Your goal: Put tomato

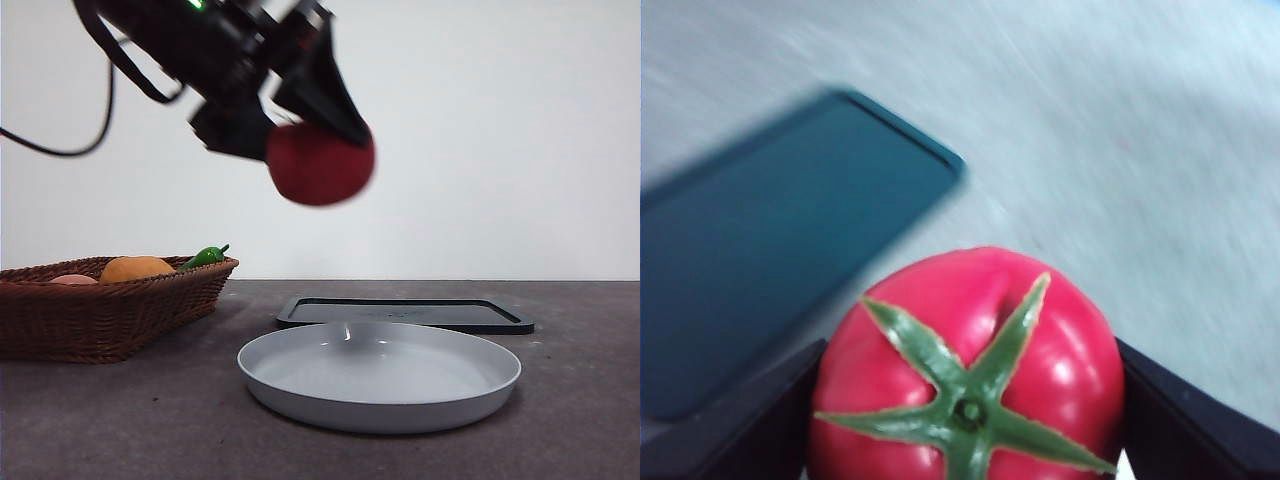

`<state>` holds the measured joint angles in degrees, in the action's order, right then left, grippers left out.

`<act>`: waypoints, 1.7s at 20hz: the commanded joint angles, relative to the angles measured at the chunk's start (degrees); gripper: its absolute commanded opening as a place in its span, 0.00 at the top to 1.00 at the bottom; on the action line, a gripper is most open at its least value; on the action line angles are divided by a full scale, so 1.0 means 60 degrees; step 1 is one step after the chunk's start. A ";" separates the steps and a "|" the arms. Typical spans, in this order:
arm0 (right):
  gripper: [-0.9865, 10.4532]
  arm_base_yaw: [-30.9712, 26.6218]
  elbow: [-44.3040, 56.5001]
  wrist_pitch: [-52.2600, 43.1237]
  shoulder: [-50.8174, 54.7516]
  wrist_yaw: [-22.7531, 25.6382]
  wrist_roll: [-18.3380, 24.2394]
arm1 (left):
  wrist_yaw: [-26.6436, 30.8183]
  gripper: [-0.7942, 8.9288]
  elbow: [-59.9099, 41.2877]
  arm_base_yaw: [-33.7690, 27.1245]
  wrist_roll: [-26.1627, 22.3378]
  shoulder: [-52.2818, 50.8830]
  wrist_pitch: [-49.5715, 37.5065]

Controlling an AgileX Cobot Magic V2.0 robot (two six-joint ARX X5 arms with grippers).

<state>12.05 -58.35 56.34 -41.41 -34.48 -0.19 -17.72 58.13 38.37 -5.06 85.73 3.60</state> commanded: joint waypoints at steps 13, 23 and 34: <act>0.55 0.0040 -0.0168 0.0007 -0.0080 0.0000 0.0106 | 0.0062 0.56 0.0142 0.0761 -0.0550 0.2885 -0.0546; 0.55 0.0040 -0.0168 0.0058 -0.0080 0.0000 0.0109 | 0.0058 0.40 0.0146 0.0900 -0.0197 0.2918 -0.0532; 0.55 0.0040 -0.0168 0.0135 -0.0080 -0.0004 0.0109 | 0.0954 0.40 0.0146 0.0503 0.0007 0.1045 0.0164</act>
<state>12.05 -58.35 57.41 -41.41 -34.48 -0.19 -12.08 58.13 41.01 -5.19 91.92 5.21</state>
